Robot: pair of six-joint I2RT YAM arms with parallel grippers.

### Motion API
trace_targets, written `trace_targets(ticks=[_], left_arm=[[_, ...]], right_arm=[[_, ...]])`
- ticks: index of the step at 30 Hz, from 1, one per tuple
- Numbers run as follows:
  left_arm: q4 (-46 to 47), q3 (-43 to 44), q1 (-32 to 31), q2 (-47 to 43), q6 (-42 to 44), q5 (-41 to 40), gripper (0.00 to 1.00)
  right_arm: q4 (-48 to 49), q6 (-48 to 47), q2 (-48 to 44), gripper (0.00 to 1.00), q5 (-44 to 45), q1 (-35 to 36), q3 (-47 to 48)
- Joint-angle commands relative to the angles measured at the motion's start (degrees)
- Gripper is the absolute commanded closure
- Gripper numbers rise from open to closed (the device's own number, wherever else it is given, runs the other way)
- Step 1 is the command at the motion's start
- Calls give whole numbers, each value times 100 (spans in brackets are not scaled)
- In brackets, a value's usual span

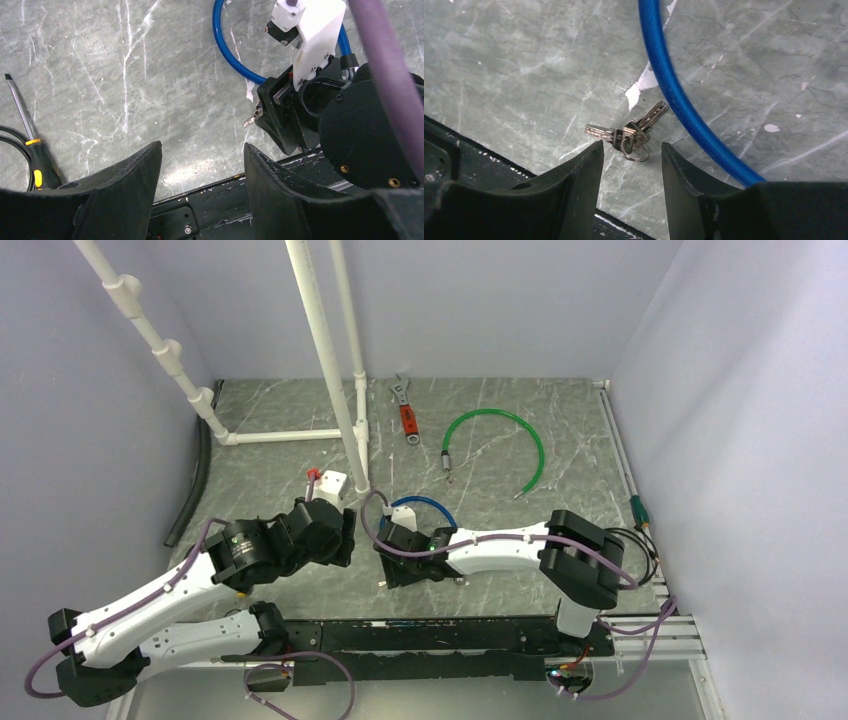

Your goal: Unlock with the key

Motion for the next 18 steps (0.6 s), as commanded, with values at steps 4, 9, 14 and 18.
trace_targets(ticks=[4,9,14,18], left_arm=[[54,-4,-28,-144,74,-130,35],[46,-12,-28,-167,65,-145,35],[36,-13,-28,-182,39,-168,35],[36,-13,-28,-178,42,-173,35]], right_arm=[[-258,70,163,54,329,16,303],[-194,30,267,62,432,16,278],[-197,15,352,76,476,24,256],[-192,9,289,93,520,49,208]])
